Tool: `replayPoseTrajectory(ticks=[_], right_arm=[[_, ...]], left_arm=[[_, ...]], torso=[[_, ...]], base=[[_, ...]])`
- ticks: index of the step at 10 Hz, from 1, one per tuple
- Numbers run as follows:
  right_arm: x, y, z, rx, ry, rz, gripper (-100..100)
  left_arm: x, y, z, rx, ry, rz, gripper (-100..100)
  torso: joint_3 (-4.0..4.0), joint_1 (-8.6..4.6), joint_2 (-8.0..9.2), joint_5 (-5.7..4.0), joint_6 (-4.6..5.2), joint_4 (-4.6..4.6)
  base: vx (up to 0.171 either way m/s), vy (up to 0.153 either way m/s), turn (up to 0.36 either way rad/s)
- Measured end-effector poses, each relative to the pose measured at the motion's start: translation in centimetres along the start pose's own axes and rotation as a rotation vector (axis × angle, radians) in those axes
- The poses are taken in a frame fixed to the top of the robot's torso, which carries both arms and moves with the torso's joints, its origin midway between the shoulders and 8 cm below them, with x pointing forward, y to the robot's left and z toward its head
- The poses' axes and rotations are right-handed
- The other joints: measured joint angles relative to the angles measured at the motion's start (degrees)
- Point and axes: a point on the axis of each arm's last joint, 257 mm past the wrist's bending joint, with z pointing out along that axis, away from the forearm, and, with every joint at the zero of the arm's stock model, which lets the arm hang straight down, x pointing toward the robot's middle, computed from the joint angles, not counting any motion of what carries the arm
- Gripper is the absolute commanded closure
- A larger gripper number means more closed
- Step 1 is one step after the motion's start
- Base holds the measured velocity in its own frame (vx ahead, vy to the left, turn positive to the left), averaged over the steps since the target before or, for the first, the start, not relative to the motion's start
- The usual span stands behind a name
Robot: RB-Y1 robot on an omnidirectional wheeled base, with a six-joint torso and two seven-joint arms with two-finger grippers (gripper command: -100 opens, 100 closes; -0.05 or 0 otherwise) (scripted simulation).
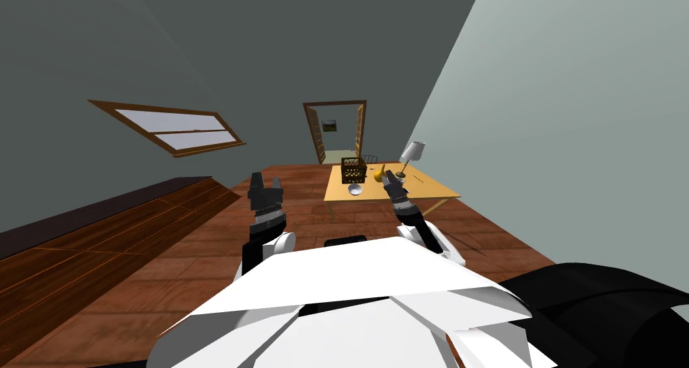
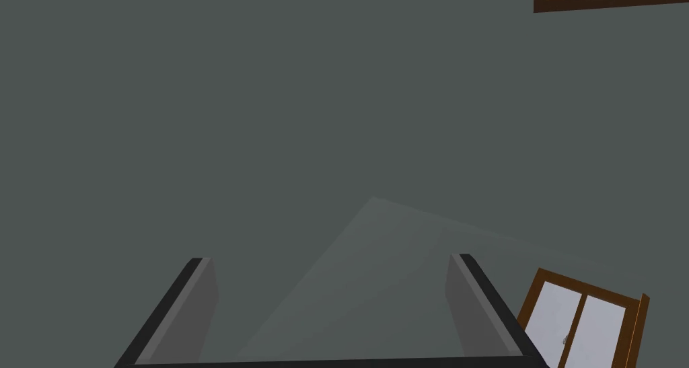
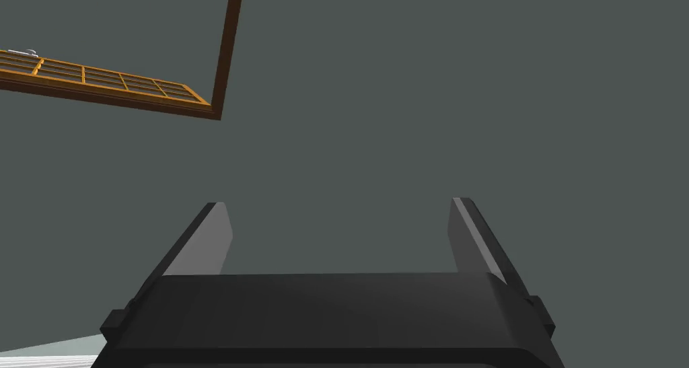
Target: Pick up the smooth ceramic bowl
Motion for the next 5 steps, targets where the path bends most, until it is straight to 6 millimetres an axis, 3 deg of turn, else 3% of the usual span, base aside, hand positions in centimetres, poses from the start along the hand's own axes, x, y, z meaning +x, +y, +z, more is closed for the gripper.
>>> replayPoseTrajectory(ticks=[5], right_arm=[[1.4, -5.1, -2.1, 0.141, 0.145, -0.155, -100]], left_arm=[[0.0, 0.0, 0.0, 0.000, 0.000, 0.000, 0]], torso=[[-0.02, 0.01, -0.03, 0.00, 0.00, -0.01]], base=[[-0.030, 0.018, 0.079]])
